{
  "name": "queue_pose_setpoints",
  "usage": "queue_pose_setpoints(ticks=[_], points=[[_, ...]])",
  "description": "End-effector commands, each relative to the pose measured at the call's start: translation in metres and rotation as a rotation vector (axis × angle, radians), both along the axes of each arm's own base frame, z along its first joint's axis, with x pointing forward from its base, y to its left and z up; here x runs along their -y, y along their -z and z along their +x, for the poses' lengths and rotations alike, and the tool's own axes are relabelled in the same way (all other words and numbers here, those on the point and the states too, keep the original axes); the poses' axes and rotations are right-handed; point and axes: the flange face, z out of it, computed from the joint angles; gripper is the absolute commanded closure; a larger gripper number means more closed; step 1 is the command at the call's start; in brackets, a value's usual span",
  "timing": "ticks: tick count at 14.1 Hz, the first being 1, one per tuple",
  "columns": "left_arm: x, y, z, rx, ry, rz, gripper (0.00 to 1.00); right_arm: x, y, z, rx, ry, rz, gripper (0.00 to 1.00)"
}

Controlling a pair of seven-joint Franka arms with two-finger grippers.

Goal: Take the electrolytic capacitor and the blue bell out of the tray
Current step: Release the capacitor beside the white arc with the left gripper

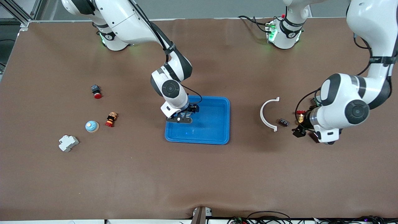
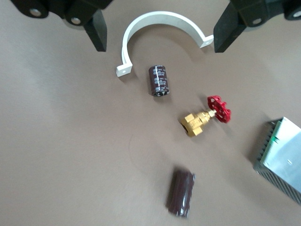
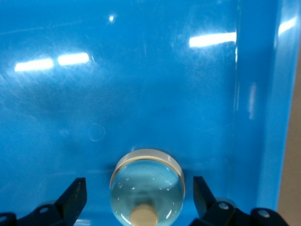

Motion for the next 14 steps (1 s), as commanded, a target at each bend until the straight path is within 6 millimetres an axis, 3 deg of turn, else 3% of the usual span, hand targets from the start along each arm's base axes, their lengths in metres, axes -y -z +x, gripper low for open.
queue_pose_setpoints(ticks=[1,4,5,6,7,11,14], points=[[-0.009,-0.049,0.011,0.013,0.089,-0.018,0.0,-0.009,0.007,-0.005,-0.006,-0.013,0.008,0.0],[-0.021,-0.103,0.018,0.025,0.203,-0.035,0.0,-0.012,0.009,-0.009,-0.009,-0.019,0.005,0.0],[-0.023,-0.12,0.019,0.022,0.22,-0.04,0.0,-0.014,0.009,-0.012,-0.009,-0.024,0.005,0.07],[-0.025,-0.13,0.017,0.01,0.234,-0.045,0.0,-0.013,0.009,-0.011,-0.009,-0.021,0.005,0.41],[-0.025,-0.139,0.016,0.002,0.249,-0.049,0.0,-0.013,0.009,-0.011,-0.009,-0.021,0.005,0.57],[-0.028,-0.168,0.013,0.016,0.316,-0.058,0.0,-0.013,0.007,-0.01,-0.004,-0.029,0.002,1.0],[-0.034,-0.188,0.012,0.052,0.547,-0.083,0.0,-0.009,-0.001,-0.003,-0.002,-0.025,0.006,1.0]])
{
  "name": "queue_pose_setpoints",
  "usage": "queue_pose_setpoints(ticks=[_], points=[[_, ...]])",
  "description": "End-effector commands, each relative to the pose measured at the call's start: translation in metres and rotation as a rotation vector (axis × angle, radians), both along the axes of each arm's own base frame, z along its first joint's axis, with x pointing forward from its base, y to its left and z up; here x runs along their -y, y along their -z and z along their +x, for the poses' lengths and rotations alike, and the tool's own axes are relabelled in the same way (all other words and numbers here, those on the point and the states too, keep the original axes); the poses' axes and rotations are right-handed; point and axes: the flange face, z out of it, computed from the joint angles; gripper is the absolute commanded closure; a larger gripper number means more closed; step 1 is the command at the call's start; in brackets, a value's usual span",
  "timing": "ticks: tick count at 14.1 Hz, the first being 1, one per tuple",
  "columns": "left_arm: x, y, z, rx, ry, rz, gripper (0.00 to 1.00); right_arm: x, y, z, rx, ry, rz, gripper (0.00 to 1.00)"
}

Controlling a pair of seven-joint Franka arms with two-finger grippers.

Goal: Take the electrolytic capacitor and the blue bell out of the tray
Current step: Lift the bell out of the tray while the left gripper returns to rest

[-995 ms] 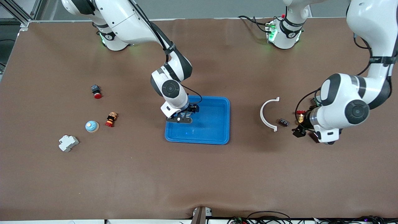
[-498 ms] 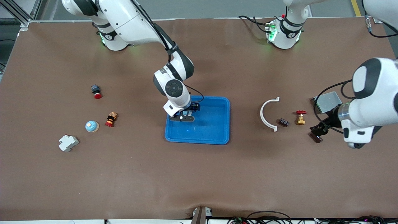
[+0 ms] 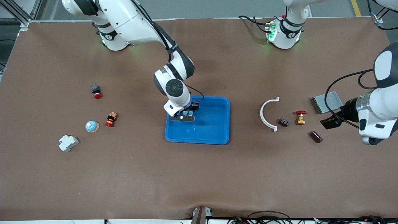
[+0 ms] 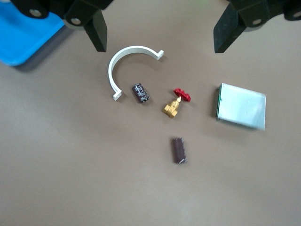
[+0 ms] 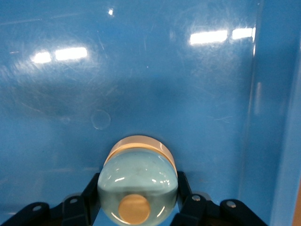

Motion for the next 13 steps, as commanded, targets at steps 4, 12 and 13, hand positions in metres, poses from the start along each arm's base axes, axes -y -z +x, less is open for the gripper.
queue_pose_setpoints(ticks=[4,12,13], points=[[-0.018,-0.055,-0.022,0.045,0.236,-0.02,0.0,0.029,-0.077,0.025,-0.033,-0.006,0.009,1.0],[-0.061,-0.084,-0.037,0.067,0.361,-0.017,0.0,0.17,-0.171,0.037,0.008,-0.155,0.043,1.0],[-0.057,-0.088,-0.039,0.075,0.355,-0.017,0.0,0.193,-0.166,0.04,0.029,-0.173,0.041,1.0]])
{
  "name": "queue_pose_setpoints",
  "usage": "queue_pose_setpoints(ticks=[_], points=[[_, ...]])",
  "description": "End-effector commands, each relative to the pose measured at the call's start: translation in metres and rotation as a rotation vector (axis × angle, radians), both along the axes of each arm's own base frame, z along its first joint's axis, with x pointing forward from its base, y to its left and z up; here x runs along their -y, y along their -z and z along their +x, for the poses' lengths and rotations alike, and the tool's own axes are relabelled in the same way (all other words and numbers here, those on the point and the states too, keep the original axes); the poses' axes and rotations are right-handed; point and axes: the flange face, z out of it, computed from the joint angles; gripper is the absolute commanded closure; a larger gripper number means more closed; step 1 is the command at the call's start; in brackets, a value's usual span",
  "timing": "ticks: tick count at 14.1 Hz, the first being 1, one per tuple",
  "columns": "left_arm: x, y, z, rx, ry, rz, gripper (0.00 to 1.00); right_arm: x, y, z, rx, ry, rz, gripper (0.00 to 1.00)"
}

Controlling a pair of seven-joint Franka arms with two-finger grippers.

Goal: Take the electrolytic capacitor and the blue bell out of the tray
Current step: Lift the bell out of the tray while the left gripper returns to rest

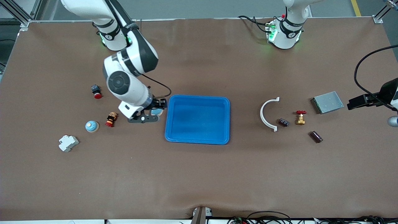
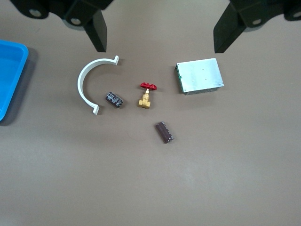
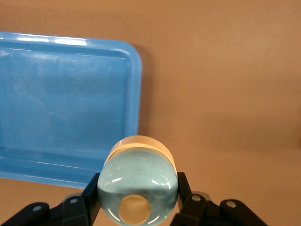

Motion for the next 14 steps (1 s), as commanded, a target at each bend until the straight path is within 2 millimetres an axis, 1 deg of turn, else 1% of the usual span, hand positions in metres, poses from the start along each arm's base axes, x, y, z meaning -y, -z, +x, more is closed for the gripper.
queue_pose_setpoints(ticks=[1,2,3,4,6,9,10,11,12,13,14], points=[[0.006,-0.018,-0.012,0.017,0.016,0.007,0.0,0.058,0.01,-0.006,0.045,-0.047,0.009,1.0],[0.009,-0.027,-0.017,0.03,0.019,0.034,0.0,0.074,0.016,-0.001,0.049,-0.06,0.011,1.0],[0.012,-0.033,-0.02,0.041,0.033,0.069,0.0,0.089,0.02,0.004,0.05,-0.064,0.012,1.0],[0.016,-0.036,-0.022,0.045,0.04,0.071,0.0,0.103,0.021,0.009,0.056,-0.072,0.014,1.0],[0.022,-0.043,-0.033,0.033,0.042,0.072,0.0,0.124,0.026,0.016,0.054,-0.072,0.01,1.0],[0.028,-0.05,-0.04,0.036,0.046,0.074,0.0,0.157,0.052,0.029,0.067,-0.067,-0.045,1.0],[0.026,-0.051,-0.041,0.035,0.044,0.071,0.0,0.168,0.061,0.034,0.07,-0.063,-0.049,1.0],[0.032,-0.05,-0.047,0.036,0.045,0.058,0.0,0.174,0.068,0.037,0.075,-0.08,-0.048,1.0],[0.036,-0.049,-0.057,0.045,0.043,0.047,0.0,0.186,0.074,0.041,0.078,-0.096,-0.046,1.0],[0.039,-0.042,-0.069,0.059,0.04,0.053,0.0,0.192,0.079,0.044,0.077,-0.11,-0.044,1.0],[0.038,-0.037,-0.084,0.08,0.033,0.057,0.0,0.192,0.084,0.047,0.072,-0.113,-0.044,1.0]])
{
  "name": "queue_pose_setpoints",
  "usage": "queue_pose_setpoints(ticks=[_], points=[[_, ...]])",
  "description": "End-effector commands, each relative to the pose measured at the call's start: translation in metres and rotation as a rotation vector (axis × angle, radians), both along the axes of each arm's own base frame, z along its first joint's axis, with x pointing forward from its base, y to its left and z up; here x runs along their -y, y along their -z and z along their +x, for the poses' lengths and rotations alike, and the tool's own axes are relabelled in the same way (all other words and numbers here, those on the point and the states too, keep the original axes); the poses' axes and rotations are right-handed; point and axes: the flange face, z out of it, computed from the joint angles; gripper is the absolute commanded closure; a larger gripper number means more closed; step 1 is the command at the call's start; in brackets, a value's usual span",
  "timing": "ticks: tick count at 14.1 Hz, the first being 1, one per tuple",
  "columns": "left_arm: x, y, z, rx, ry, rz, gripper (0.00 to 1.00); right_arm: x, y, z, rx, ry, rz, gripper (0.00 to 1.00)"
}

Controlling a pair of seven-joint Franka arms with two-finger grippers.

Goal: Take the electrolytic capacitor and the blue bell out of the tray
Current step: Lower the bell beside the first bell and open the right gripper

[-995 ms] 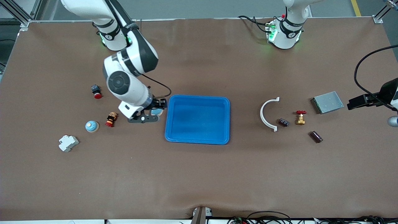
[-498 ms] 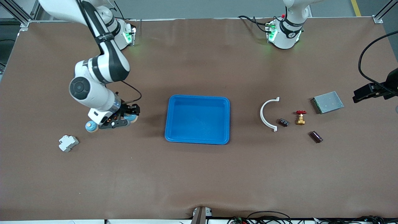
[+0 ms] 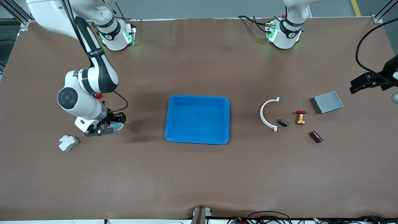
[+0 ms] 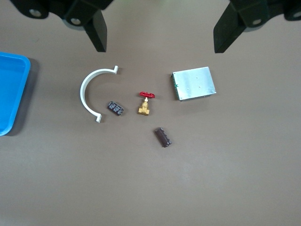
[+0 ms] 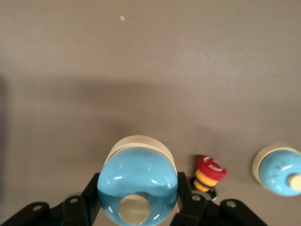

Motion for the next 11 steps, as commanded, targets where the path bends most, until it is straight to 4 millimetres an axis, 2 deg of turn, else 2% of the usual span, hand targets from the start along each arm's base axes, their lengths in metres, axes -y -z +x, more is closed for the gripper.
queue_pose_setpoints(ticks=[1,5,8,11], points=[[0.004,0.011,-0.05,0.041,-0.008,-0.004,0.0,0.005,0.011,0.011,-0.003,-0.025,0.001,1.0],[0.011,0.007,-0.082,0.04,0.006,-0.022,0.0,-0.005,0.037,0.017,-0.031,-0.03,0.004,1.0],[0.015,0.005,-0.084,0.028,0.018,-0.031,0.0,-0.011,0.052,0.02,-0.044,-0.036,0.006,1.0],[0.018,-0.005,-0.074,0.05,0.02,-0.028,0.0,-0.013,0.061,0.021,-0.053,-0.039,0.004,1.0]])
